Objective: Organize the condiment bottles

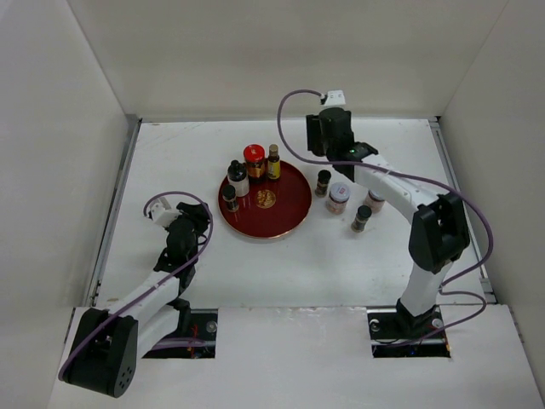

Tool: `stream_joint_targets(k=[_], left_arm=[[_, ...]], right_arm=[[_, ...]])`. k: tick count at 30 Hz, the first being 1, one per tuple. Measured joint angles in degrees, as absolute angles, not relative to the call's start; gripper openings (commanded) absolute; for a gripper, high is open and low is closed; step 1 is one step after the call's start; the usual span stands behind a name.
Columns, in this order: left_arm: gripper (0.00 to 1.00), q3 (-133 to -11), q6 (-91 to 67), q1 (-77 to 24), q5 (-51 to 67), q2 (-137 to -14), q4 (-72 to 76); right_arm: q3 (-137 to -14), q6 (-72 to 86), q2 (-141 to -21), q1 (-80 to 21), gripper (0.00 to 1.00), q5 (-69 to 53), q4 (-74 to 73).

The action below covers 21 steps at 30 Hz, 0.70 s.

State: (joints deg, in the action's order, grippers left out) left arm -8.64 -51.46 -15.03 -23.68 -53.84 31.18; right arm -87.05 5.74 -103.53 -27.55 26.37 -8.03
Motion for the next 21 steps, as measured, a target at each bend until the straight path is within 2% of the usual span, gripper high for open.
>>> stream_joint_targets(k=[10, 21], left_arm=[[0.42, -8.6, -51.5, -15.0, -23.5, -53.8, 31.3], [0.43, -8.6, -51.7, -15.0, -23.2, -54.0, 31.4]], right_arm=[[-87.2, 8.5, -103.6, -37.6, 0.55, 21.7, -7.2], [-83.5, 10.2, -107.6, -38.5, 0.55, 21.1, -5.2]])
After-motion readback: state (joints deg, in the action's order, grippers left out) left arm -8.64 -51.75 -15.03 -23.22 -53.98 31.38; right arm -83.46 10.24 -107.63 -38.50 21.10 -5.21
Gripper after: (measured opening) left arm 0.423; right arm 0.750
